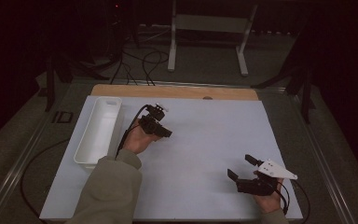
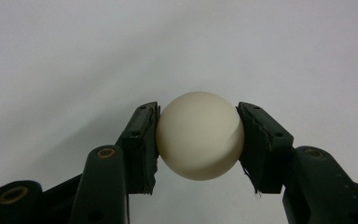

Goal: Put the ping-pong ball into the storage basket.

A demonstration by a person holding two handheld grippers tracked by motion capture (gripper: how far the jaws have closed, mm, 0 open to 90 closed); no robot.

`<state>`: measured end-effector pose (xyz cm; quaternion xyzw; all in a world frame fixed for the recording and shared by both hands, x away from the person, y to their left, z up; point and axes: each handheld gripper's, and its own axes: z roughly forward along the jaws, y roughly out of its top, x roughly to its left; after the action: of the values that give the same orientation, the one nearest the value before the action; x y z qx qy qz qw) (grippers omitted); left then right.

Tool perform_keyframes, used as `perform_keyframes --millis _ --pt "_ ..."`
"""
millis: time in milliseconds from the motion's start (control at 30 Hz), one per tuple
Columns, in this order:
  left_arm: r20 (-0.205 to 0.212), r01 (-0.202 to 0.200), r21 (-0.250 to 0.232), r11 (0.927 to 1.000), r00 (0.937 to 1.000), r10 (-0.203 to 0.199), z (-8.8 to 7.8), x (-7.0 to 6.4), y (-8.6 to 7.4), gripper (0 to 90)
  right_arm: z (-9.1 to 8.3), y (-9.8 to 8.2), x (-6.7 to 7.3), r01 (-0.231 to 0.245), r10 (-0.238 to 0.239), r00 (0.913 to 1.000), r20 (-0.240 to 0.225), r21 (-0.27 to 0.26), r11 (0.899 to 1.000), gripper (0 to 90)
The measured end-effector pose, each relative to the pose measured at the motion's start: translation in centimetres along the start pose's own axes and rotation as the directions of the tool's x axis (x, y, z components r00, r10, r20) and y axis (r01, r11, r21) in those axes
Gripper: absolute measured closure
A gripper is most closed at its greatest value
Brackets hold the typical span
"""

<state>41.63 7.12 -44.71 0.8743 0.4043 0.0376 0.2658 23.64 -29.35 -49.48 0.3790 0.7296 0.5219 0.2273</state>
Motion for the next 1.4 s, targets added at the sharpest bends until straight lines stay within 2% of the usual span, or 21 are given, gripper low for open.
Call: perform_keyframes --millis 467,833,1400 --pt "-0.004 -0.031 0.008 0.9995 0.9995 0.031 -1.1 -0.6 0.4 51.4 0.1 0.0 -0.1 0.004 -0.004 1.0000 -0.003 -0.001 1.000 7.1" --pt "-0.024 -0.082 0.021 0.9964 0.9963 0.083 -2.1 -1.3 0.7 51.4 -0.1 -0.1 0.0 -0.002 0.002 1.0000 0.006 -0.005 1.000 7.1" --pt "-0.028 -0.117 0.023 0.9928 0.9926 0.118 -3.2 -1.9 1.0 51.4 -0.3 -0.2 0.0 -0.009 0.009 0.9999 0.008 -0.009 1.000 7.1"
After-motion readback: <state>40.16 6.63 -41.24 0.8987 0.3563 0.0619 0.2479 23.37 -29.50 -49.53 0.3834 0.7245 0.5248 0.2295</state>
